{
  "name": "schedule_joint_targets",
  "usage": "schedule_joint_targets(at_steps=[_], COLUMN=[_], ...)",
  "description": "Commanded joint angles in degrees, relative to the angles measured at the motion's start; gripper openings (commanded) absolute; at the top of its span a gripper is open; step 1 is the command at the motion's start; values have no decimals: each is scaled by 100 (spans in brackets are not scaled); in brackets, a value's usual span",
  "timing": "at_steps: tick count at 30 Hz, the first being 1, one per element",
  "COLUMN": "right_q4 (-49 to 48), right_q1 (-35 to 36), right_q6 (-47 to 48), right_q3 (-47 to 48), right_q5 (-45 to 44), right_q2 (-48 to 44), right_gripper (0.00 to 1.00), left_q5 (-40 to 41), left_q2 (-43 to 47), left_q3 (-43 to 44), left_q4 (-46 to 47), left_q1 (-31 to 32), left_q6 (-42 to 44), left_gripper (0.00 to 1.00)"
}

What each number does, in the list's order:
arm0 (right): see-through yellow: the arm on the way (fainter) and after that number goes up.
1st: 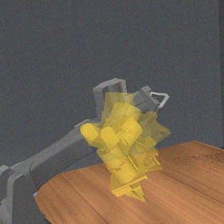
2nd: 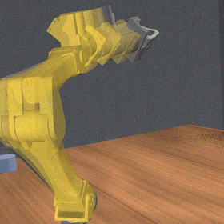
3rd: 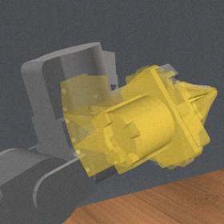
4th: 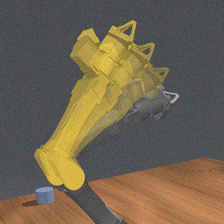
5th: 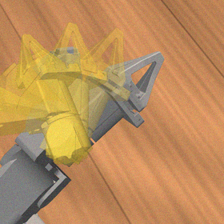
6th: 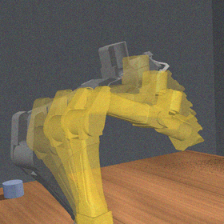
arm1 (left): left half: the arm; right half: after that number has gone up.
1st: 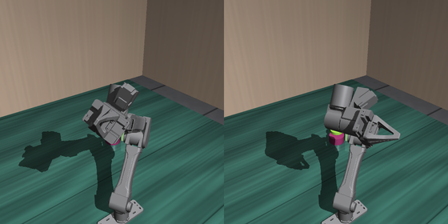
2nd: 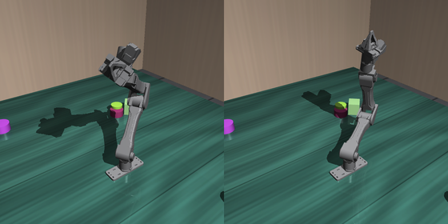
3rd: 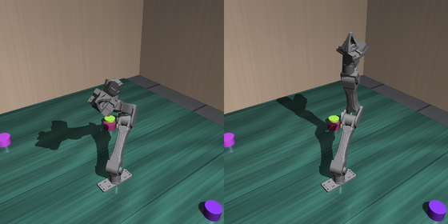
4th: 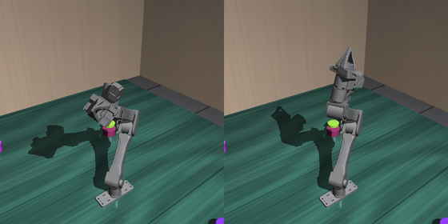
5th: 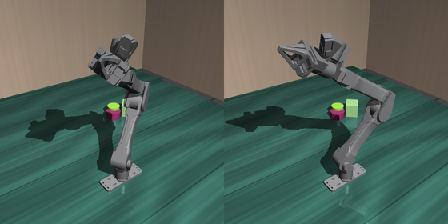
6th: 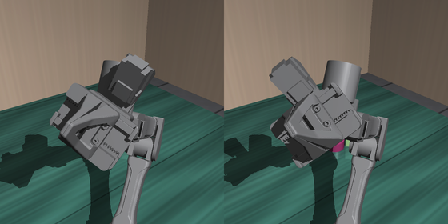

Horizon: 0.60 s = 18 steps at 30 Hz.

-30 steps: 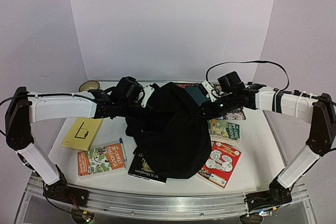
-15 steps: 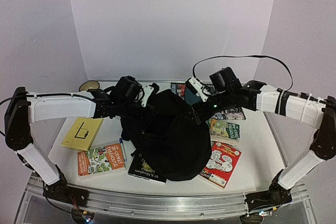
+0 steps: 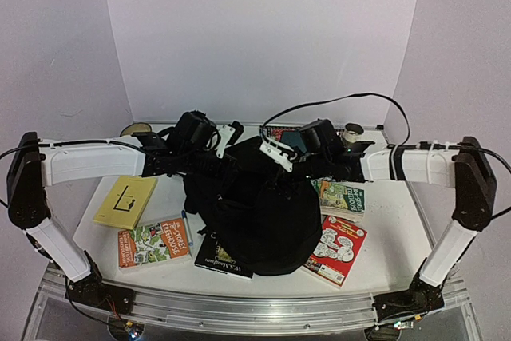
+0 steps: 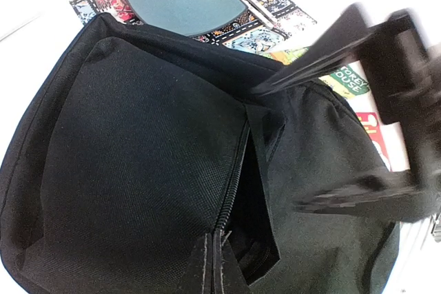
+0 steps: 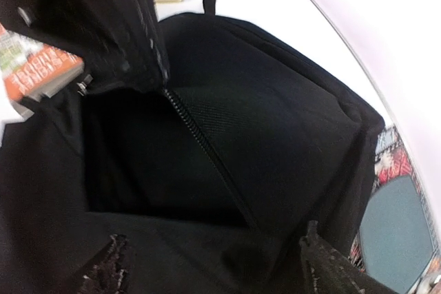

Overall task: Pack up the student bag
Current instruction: Pass from the left arm to the right

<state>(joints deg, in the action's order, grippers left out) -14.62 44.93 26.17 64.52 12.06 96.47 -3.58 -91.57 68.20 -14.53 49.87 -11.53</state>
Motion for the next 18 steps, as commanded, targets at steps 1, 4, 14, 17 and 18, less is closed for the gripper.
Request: schedule_joint_targets(at_steps=[1,4,14,17,18], right_q4=[-1087,-1591,-2641,-2692,-2702], right_q1=[-1,-1,-1,-1,-1], right_q6=[760,850,743,549,466], right_q3=[-35,-23,-11,-17,-25], right_q5=[-222,-345,-714,-608,-537], right_q2=[500,835,1156,1058,1003], right_gripper=[78,76,47,38,35], left_q5=[-263,-349,-427,-425,-406], left_q2=[54,-19,-45,-14,-8], left_q3=[371,411,392,349,336], left_q4=[260,269,271,267,267], left_q1=[6,8,6,6,6], left_q6=[54,38,-24,-58,-69], left_gripper=[0,0,0,0,0])
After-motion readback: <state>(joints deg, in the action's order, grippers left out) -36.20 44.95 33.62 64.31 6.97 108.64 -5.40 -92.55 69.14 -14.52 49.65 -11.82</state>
